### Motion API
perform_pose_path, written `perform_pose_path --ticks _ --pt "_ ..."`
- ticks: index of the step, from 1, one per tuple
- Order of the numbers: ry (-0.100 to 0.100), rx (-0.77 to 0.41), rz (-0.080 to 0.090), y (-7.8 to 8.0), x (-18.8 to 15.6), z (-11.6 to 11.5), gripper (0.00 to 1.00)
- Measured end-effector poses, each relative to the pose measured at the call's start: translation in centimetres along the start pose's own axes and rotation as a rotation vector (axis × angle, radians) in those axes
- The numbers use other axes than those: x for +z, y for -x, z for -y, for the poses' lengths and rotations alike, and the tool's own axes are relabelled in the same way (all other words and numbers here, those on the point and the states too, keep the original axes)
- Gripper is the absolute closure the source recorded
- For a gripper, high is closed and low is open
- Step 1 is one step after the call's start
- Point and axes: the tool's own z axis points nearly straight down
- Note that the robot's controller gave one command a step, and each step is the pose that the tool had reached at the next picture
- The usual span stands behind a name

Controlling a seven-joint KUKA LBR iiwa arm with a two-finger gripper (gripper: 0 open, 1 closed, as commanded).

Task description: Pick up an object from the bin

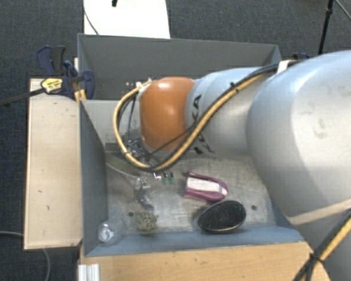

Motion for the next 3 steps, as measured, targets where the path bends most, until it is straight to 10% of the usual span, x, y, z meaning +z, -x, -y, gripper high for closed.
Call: perform_pose_path --ticks 1,2,3 --pt "-0.006 -0.046 -0.011 1.64 0.56 1.64 0.00" --pt "-0.003 -0.043 -0.011 1.62 0.44 1.50 1.00" --pt "-0.006 -0.042 -0.015 1.51 0.65 1.63 0.00"
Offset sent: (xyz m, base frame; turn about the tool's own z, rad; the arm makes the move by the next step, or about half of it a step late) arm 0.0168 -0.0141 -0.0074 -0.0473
